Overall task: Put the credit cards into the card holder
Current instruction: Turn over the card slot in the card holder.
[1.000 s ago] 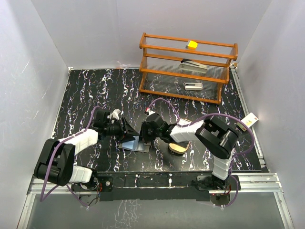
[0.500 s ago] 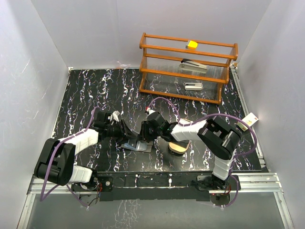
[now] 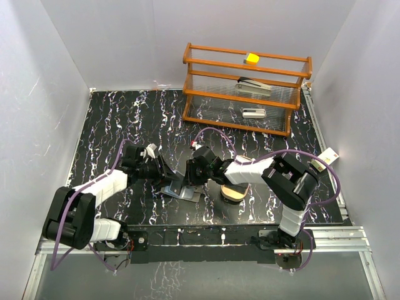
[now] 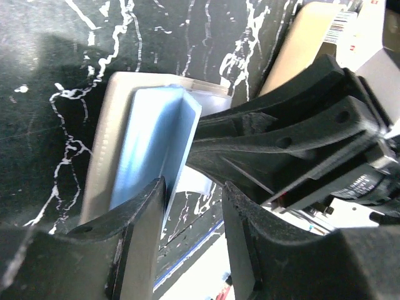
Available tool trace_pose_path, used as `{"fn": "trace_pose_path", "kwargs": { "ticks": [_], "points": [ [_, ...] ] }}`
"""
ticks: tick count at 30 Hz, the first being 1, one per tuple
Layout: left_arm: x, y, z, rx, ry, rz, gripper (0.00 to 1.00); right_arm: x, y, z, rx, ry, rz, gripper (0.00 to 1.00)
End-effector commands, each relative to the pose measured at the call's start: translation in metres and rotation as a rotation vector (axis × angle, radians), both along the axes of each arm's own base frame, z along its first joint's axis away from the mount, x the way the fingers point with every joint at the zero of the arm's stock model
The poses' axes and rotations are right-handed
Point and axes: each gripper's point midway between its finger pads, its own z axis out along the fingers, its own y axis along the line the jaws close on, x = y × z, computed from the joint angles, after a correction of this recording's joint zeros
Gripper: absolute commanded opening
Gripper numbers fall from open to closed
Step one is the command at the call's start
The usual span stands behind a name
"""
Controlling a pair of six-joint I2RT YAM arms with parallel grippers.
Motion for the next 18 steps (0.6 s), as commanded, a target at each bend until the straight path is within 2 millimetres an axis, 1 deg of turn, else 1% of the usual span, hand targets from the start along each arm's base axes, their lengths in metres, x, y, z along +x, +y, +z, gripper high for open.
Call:
{"fn": "trace_pose_path", "kwargs": {
  "ticks": [1,3,5,8,10,14,18],
  "points": [
    [0.000,-0.012,0.029,-0.097,-0.043,-0.036,0.40,0.013,0.010,0.019,0.042,-0.059,0.001,0.19],
    [-0.003,-0.014,0.033,-0.119,-0.041,-0.040,0.40,0.016,0.018,0.013,0.047,-0.053,0.026,0.18],
    [-0.004,-0.013,0.032,-0.115,-0.044,-0.033,0.40,0.015,0.030,0.012,0.086,-0.046,0.063,0.17],
    [-0.006,-0.010,0.029,-0.106,-0.045,-0.025,0.36,0.014,0.043,0.018,0.142,-0.050,0.112,0.17],
    [-0.007,-0.009,0.026,-0.097,-0.049,-0.021,0.36,0.015,0.048,0.022,0.150,-0.064,0.137,0.17],
    [-0.004,-0.008,0.020,-0.081,-0.048,-0.012,0.34,0.018,0.042,0.023,0.109,-0.087,0.141,0.18],
    [-0.002,-0.005,0.013,-0.054,-0.038,0.005,0.28,0.017,0.038,0.036,0.108,-0.097,0.128,0.21]
  ]
}}
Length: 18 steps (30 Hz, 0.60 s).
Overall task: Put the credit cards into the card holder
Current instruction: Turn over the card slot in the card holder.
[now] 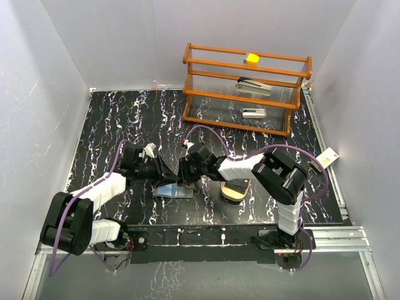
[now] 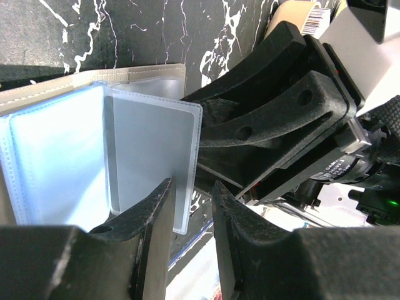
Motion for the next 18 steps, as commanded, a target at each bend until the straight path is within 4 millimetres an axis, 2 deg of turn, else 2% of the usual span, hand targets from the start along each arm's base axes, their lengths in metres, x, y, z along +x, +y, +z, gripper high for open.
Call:
{"fn": "trace_pose_path", "kwargs": {
  "ticks": [1,7,18],
  "points": [
    [-0.001,0.001,-0.004,0.015,0.002,0.006,0.27,0.010,0.005,0.037,0.039,-0.079,0.002,0.21],
    [0.001,0.008,-0.008,0.061,-0.004,0.031,0.26,0.017,-0.002,0.037,-0.023,-0.105,-0.014,0.23],
    [-0.002,0.012,-0.019,0.095,0.024,0.040,0.27,0.027,-0.029,0.044,-0.136,-0.136,-0.068,0.26]
  ]
}}
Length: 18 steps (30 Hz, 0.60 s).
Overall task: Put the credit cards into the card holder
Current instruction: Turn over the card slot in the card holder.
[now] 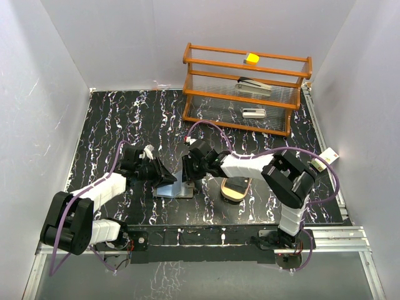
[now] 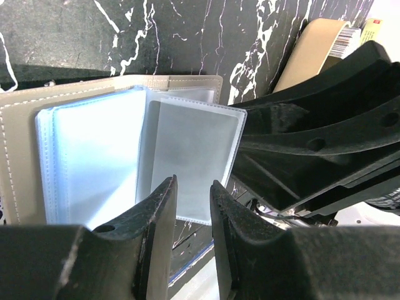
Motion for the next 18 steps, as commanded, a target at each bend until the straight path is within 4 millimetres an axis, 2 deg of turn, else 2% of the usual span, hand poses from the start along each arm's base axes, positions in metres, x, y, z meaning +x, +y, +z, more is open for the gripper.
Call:
{"fn": "trace_pose_path", "kwargs": {
  "ticks": [1,4,5,13,18],
  "points": [
    [-0.005,0.002,-0.005,0.020,0.014,-0.011,0.27,0.020,-0.007,0.036,-0.009,-0.090,-0.041,0.26],
    [-0.006,0.005,-0.008,0.043,0.018,-0.009,0.27,0.024,-0.021,0.035,-0.069,-0.095,-0.071,0.27],
    [-0.007,0.005,-0.009,0.048,0.021,-0.011,0.27,0.026,-0.025,0.046,-0.070,-0.118,-0.079,0.27],
    [-0.001,0.009,0.004,0.094,0.001,-0.027,0.33,0.035,-0.066,0.087,-0.182,-0.234,-0.106,0.36],
    [0.003,0.021,0.010,0.178,-0.015,-0.022,0.38,0.043,-0.104,0.102,-0.325,-0.327,-0.116,0.41]
  ]
}}
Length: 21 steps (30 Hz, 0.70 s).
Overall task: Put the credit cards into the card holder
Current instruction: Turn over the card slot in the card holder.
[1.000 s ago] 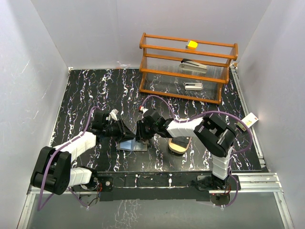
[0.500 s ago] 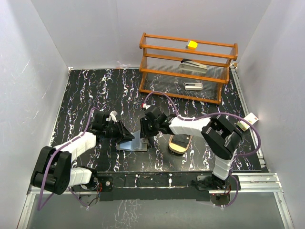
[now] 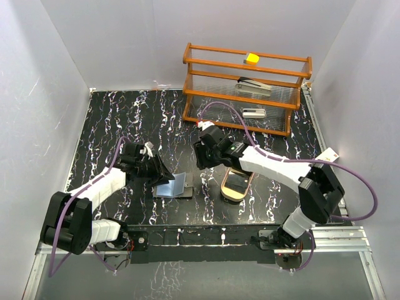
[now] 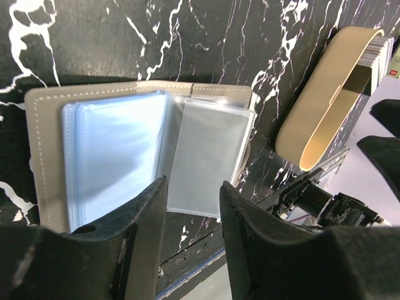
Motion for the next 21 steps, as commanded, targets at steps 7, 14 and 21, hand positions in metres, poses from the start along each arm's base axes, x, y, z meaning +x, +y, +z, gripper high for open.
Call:
{"fn": "trace_pose_path", "kwargs": {
  "ticks": [7,14,21],
  "points": [
    [-0.004,-0.002,0.005,-0.005,-0.001,-0.039,0.33,0.027,-0.076,0.043,-0.305,-0.255,0.052,0.49],
    [-0.009,-0.009,0.001,-0.052,0.028,-0.050,0.31,0.032,-0.119,0.027,-0.501,-0.209,0.133,0.51],
    [-0.010,-0.021,0.008,-0.134,0.031,-0.085,0.28,0.035,-0.137,0.022,-0.564,-0.214,0.226,0.52]
  ]
}}
